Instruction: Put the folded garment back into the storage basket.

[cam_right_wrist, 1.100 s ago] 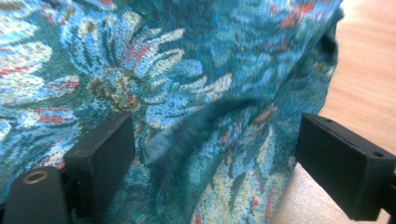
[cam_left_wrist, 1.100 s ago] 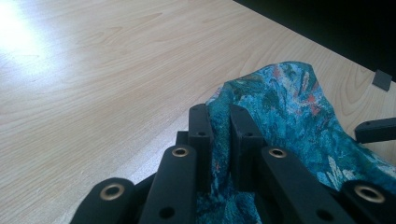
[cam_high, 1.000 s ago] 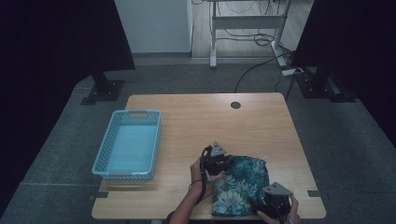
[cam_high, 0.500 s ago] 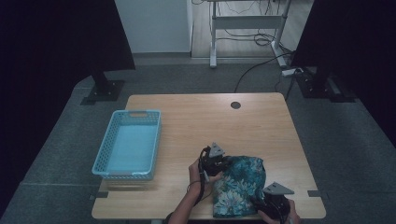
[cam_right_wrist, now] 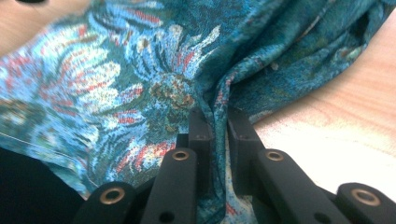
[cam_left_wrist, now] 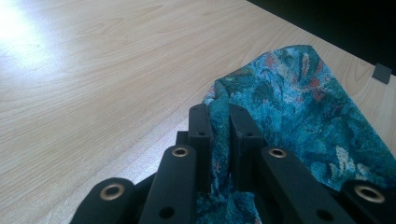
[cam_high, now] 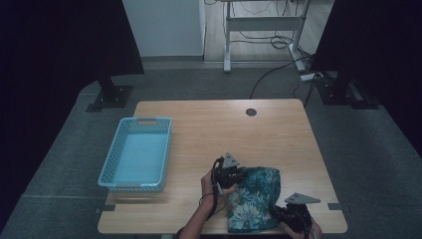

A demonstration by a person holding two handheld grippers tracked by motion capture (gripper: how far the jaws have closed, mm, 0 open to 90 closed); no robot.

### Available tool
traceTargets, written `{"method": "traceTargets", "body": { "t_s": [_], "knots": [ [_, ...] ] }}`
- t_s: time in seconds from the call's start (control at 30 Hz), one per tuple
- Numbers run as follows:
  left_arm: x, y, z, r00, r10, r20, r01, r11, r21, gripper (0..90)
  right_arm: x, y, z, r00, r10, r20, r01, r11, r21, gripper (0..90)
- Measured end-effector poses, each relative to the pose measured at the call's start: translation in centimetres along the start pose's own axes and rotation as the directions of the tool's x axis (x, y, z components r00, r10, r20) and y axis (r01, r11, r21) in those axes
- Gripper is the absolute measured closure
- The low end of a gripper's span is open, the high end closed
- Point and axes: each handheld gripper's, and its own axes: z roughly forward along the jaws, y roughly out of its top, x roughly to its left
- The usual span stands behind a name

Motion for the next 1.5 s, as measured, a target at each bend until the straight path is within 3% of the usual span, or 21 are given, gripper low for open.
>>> {"method": "traceTargets", "body": {
  "t_s": [0.2, 0.3, 0.37, 0.6, 1.07, 1.5],
  "knots": [
    [0.0, 0.0, -0.2, 1.0000, -0.005, 0.004, 0.005, 1.0000, 0.002, 81.0, -1.8, -0.4, -0.2, 0.9867, 0.101, -0.127, -0.104, 0.9943, -0.020, 83.1],
    [0.1, 0.2, -0.3, 1.0000, -0.006, 0.003, 0.006, 1.0000, 0.002, 81.1, -2.0, -0.5, -0.3, 0.9818, 0.114, -0.152, -0.120, 0.9924, -0.028, 83.2],
    [0.2, 0.3, -0.4, 0.9999, -0.010, 0.004, 0.010, 1.0000, 0.002, 81.2, -2.1, -0.4, -0.4, 0.9832, 0.114, -0.142, -0.121, 0.9921, -0.035, 83.3],
    [0.2, 0.7, -0.9, 0.9999, -0.009, 0.005, 0.009, 0.9999, -0.005, 81.3, -1.9, -0.3, -0.9, 0.9806, 0.103, -0.167, -0.116, 0.9907, -0.071, 83.6],
    [0.8, 2.1, -3.1, 0.9999, -0.001, -0.012, 0.000, 0.9997, -0.024, 81.5, -0.6, 0.8, -1.8, 0.9806, 0.024, -0.194, -0.052, 0.9887, -0.141, 84.0],
    [0.4, 3.8, -4.4, 0.9995, 0.027, -0.018, -0.028, 0.9992, -0.029, 81.5, 0.0, 2.0, -2.7, 0.9742, 0.005, -0.226, -0.046, 0.9832, -0.177, 84.2]
  ]
}}
